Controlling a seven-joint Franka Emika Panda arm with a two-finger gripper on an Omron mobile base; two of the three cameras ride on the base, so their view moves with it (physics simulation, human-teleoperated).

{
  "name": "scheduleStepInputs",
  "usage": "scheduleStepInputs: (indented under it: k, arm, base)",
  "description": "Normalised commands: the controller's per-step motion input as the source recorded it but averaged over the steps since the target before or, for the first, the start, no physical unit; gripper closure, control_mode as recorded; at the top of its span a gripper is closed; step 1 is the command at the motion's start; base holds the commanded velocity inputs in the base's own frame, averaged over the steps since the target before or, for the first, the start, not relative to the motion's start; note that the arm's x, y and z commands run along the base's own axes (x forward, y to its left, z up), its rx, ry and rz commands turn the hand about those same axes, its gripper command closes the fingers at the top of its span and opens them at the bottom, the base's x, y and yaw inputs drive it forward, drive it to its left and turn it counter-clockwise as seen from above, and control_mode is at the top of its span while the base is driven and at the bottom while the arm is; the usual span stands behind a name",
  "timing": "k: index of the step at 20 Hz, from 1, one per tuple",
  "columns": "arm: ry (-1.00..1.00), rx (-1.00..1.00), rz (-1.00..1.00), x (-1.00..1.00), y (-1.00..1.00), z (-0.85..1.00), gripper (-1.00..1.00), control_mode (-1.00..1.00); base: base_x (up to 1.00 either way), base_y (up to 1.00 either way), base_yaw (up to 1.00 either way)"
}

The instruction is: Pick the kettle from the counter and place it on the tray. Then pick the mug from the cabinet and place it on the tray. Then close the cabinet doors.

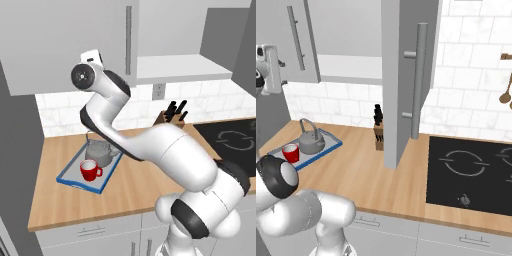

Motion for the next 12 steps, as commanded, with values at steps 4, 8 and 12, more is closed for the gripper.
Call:
scheduleStepInputs:
  k: [4, 8, 12]
  arm:
    - [0.07, -0.05, 0.05, 0.11, 0.00, -0.27, -1.00, -1.00]
    - [0.00, -0.05, 0.07, -0.39, -0.01, -0.19, -1.00, -1.00]
    - [0.00, -0.01, 0.09, -0.69, -0.18, -0.01, -1.00, -1.00]
  base:
    - [0.00, 0.00, 0.00]
    - [0.00, 0.00, 0.00]
    - [0.00, 0.00, 0.00]
